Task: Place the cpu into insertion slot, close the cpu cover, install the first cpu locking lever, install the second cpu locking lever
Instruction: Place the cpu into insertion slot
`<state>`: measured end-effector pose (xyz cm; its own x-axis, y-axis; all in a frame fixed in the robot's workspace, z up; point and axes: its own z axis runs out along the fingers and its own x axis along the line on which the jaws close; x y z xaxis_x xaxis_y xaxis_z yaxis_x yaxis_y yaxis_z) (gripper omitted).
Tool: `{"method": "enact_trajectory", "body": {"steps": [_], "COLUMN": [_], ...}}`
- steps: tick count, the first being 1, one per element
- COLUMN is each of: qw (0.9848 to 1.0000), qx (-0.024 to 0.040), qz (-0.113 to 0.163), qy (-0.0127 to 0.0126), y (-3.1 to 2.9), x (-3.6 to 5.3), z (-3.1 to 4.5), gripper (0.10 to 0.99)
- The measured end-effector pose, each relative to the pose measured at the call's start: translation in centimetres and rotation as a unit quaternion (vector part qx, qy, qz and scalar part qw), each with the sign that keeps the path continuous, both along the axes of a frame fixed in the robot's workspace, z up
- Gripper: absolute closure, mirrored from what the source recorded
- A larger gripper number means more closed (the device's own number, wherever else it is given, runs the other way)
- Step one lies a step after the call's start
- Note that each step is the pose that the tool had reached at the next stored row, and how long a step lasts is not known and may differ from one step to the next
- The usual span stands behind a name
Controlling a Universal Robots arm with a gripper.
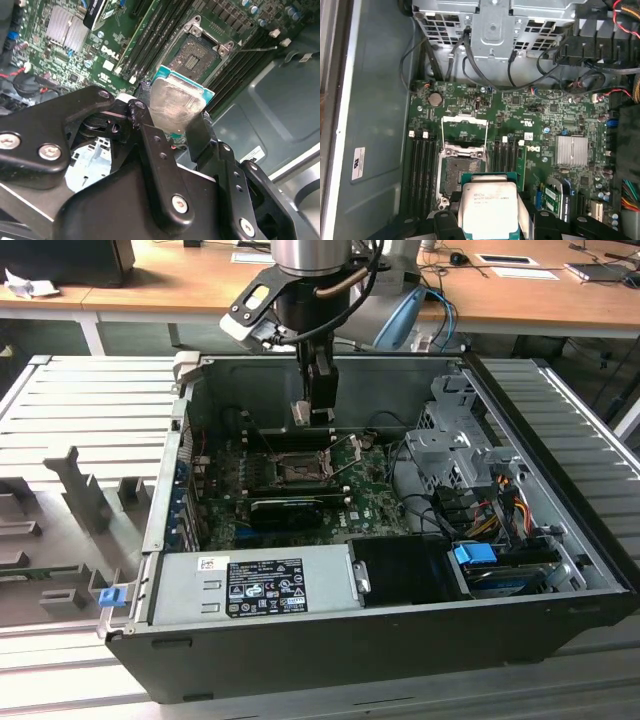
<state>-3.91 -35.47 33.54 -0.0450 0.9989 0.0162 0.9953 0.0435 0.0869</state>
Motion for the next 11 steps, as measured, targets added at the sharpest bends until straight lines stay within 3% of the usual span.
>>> {"method": "enact_trajectory", "body": {"steps": [3, 11], "qw": [0.9999, 0.9999], "qx": [0.0, -0.0001], "qz": [-0.012, -0.012], "qy": [0.0001, 0.0], "y": [0.0, 0.0], "x": [0.0, 0.0], "z": [-0.11, -0.87], "gripper": [0.561, 0.561]}}
